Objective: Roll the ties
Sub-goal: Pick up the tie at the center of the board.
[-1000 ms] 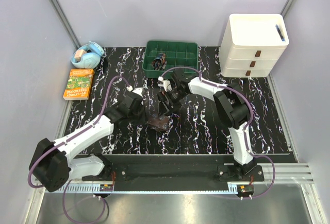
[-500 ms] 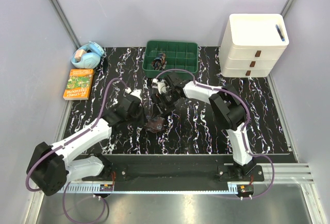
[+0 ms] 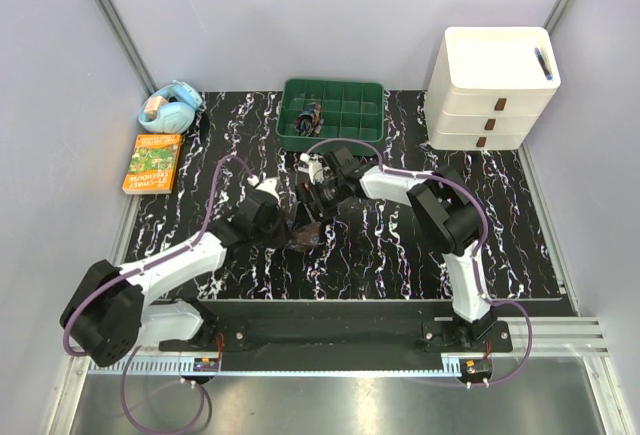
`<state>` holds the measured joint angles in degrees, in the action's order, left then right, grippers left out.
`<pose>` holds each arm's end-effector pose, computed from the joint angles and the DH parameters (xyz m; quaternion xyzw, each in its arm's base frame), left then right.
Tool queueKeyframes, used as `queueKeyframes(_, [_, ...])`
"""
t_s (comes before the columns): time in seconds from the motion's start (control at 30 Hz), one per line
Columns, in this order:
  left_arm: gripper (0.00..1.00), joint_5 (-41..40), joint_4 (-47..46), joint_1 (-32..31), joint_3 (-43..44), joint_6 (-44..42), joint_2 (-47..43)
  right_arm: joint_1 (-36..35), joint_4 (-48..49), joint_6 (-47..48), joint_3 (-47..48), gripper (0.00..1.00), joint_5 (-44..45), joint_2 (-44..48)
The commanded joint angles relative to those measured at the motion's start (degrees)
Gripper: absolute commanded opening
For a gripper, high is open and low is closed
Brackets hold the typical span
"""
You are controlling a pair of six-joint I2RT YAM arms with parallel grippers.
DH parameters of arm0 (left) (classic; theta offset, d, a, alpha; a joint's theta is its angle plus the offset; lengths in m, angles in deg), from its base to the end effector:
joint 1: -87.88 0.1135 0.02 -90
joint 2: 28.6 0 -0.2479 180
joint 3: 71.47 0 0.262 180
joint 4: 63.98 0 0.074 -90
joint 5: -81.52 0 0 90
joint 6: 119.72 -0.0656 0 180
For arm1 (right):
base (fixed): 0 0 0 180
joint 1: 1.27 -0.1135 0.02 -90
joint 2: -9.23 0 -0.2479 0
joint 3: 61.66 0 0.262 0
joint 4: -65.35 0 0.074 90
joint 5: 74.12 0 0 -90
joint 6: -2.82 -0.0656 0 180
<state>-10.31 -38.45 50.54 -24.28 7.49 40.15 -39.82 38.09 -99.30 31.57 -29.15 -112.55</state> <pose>0.2150 -0.1614 0.1460 -0.0048 0.9306 -0.2097 0.3000 0.3217 0.3157 0.0995 -0.3114 0.8339 0.4470 0.0888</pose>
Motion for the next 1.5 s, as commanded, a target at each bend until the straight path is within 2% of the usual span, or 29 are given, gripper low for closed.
queueKeyframes(0.0, [0.07,0.2,-4.9,0.1,-1.8,0.6,-0.3,-0.8,-0.6,-0.8,-5.8,0.93,3.6,-3.3])
queueKeyframes(0.13, [0.07,-1.0,-4.4,0.1,-2.6,0.3,-0.7,-0.9,1.3,-2.1,-7.5,0.85,2.2,-3.0])
queueKeyframes(0.27, [0.07,-1.3,-4.1,0.1,-2.8,0.1,0.8,-1.0,1.3,-2.8,-6.8,0.63,1.5,-4.3])
queueKeyframes(0.43, [0.07,-2.5,-5.1,0.2,-4.4,0.2,1.2,-0.9,1.2,-3.1,-6.7,0.47,0.6,-5.2])
queueKeyframes(0.57, [0.07,-2.7,-5.5,0.2,-4.2,-0.1,2.8,-0.9,1.4,-3.4,-6.6,0.30,-0.2,-5.7])
queueKeyframes(0.6, [0.07,-2.7,-5.7,0.2,-4.2,-0.1,3.1,-0.9,1.5,-3.9,-6.8,0.22,-0.5,-5.7])
queueKeyframes(0.7, [0.07,-2.5,-6.9,0.2,-4.4,0.1,4.3,-0.9,4.7,-5.7,-8.5,0.11,-2.9,-5.4])
queueKeyframes(0.73, [0.07,-2.5,-7.2,0.2,-4.6,0.1,5.0,-1.0,5.9,-6.2,-9.1,0.03,-4.4,-5.3])
queueKeyframes(0.77, [0.07,-2.5,-7.7,0.1,-4.6,0.1,5.3,-0.9,8.4,-7.0,-9.6,0.00,-5.3,-5.4])
queueKeyframes(0.93, [0.10,-2.0,-8.3,0.2,-4.3,0.0,6.7,-1.0,13.5,-11.0,-12.5,0.00,-7.4,-4.4])
queueKeyframes(0.97, [0.24,-1.7,-7.9,0.1,-4.2,-0.2,6.2,-1.1,13.5,-11.3,-12.7,0.00,-7.1,-4.3])
queueKeyframes(1.1, [0.53,-2.3,-4.6,0.1,-3.1,-0.6,-0.5,-1.0,15.7,-13.6,-13.6,0.00,-5.3,-2.5])
queueKeyframes(1.13, [0.56,-2.7,-3.2,0.1,-2.6,-0.7,-1.6,-1.0,15.8,-14.1,-13.6,0.00,-4.5,-2.2])
queueKeyframes(1.2, [0.59,-3.5,0.9,0.1,-1.2,-0.9,-4.7,-1.0,15.9,-15.4,-13.9,0.00,-3.9,-0.7])
queueKeyframes(1.47, [0.63,-6.2,13.8,0.2,4.2,-1.3,-13.8,-0.7,14.6,-19.1,-12.9,0.00,-0.5,3.5])
